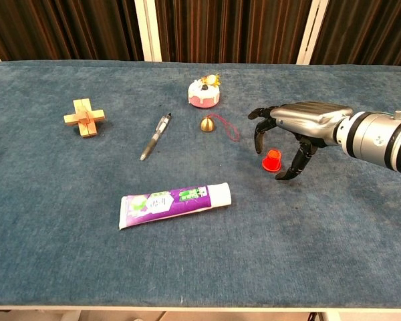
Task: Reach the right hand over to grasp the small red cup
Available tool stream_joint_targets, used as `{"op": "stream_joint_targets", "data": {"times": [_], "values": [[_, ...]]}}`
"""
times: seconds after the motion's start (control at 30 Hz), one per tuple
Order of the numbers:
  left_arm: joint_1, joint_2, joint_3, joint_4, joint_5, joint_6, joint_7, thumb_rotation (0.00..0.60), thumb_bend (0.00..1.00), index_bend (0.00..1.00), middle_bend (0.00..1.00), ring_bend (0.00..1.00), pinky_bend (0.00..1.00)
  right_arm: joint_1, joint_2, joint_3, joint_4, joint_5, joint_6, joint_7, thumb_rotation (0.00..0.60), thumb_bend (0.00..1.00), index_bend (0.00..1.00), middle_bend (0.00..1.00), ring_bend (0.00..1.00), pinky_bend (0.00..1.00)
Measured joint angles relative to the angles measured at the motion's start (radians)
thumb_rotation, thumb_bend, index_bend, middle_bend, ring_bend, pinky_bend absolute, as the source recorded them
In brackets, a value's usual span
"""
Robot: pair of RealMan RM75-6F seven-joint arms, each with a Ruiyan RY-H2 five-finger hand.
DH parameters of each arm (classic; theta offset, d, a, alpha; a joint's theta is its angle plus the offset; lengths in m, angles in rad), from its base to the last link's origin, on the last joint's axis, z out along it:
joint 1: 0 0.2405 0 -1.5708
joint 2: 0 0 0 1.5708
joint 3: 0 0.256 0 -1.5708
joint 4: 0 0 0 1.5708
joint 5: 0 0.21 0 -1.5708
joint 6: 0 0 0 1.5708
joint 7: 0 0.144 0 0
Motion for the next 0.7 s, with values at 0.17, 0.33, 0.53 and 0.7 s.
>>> {"op": "stream_joint_targets", "data": {"times": [0.17,0.33,0.53,0.7], "values": [[0.0,0.0,-0.001,0.002,-0.003,-0.001,-0.002,0.6,0.53,0.11,0.03,0.05,0.04,0.011,-0.007,-0.005,0.015,0.016,0.0,-0.004,0.6,0.42,0.52,0.07,0.09,0.03],[0.0,0.001,-0.002,0.001,-0.005,-0.002,-0.006,0.6,0.53,0.11,0.03,0.05,0.04,0.02,-0.012,-0.009,0.024,0.028,0.003,-0.005,0.6,0.46,0.58,0.07,0.09,0.04],[0.0,0.001,-0.003,0.0,-0.008,-0.004,-0.006,0.6,0.53,0.11,0.03,0.05,0.04,0.026,0.0,-0.003,0.007,0.03,0.017,-0.001,0.6,0.49,0.61,0.07,0.1,0.04],[0.0,0.002,-0.003,0.0,-0.008,-0.003,-0.007,0.6,0.53,0.11,0.03,0.05,0.04,0.031,0.036,0.019,-0.057,0.015,0.046,0.013,0.6,0.5,0.61,0.07,0.1,0.04]]}}
